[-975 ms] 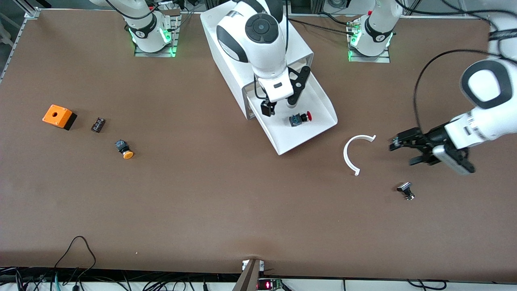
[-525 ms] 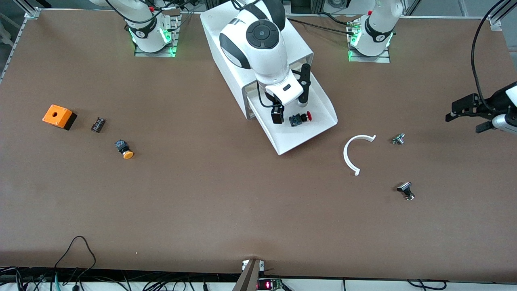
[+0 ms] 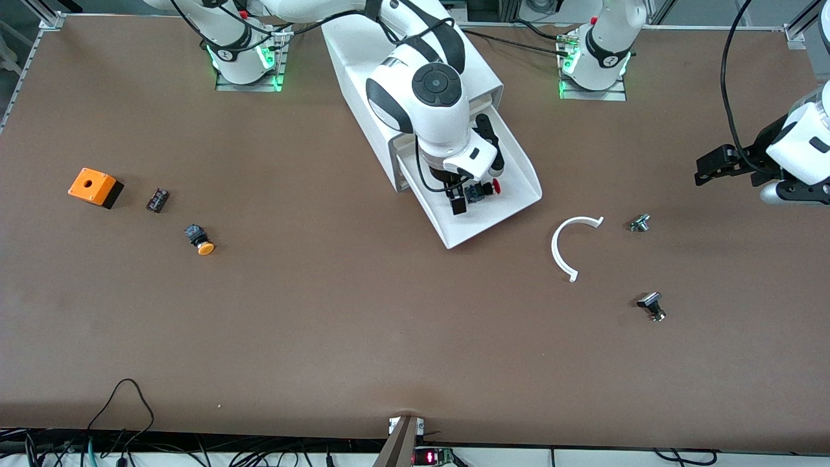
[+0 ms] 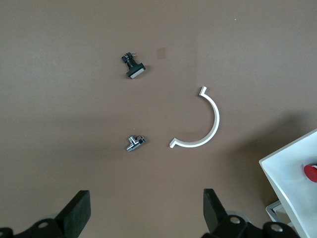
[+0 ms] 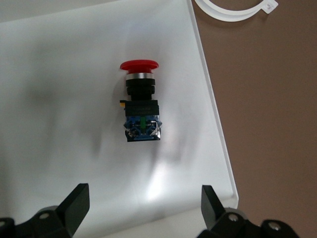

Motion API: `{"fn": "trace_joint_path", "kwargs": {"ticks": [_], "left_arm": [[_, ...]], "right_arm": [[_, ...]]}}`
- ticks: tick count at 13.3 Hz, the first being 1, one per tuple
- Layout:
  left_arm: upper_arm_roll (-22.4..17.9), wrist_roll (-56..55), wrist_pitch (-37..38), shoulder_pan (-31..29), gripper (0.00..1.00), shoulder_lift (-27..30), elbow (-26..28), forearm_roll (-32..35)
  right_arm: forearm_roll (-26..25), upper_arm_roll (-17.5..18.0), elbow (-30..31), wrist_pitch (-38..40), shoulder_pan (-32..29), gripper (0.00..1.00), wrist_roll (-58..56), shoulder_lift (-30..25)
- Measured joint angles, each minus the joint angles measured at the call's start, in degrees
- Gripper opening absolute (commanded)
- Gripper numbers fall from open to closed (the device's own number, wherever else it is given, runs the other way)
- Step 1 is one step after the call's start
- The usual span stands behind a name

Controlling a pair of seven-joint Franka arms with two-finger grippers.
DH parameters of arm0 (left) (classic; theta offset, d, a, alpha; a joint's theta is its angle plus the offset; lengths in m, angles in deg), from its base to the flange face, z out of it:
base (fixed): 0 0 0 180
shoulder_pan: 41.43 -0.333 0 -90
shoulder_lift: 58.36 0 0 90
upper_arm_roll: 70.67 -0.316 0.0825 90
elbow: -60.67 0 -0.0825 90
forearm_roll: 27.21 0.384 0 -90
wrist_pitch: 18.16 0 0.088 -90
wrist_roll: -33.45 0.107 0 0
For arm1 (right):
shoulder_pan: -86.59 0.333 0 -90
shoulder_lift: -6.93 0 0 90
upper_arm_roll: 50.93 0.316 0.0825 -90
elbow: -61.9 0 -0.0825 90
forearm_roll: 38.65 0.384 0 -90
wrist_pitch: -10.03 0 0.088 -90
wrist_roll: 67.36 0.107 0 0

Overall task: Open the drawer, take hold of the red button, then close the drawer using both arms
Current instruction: 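Lower the right gripper onto the red button and grasp it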

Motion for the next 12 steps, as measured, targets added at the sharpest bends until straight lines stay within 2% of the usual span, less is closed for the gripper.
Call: {"fn": "trace_joint_path", "kwargs": {"ticks": [4,8,12], "left_arm": [[0.0,-0.3,0.0,-0.5,1.0,-0.2,0.0,0.0],[0.0,-0.3,-0.1,-0.6,1.0,-0.4,0.0,0.0],[0.0,-0.3,-0.1,-0.6,1.0,-0.5,0.0,0.0]], "right_arm": [[-0.1,0.0,-0.1,-2.9,1.5,1.0,-1.8,0.8],[-0.1,-0.1,-0.1,-8.7,1.7,1.0,-1.8,4.3],[-0.2,-0.1,-0.2,-9.0,1.8,1.0,-1.9,5.2]]}}
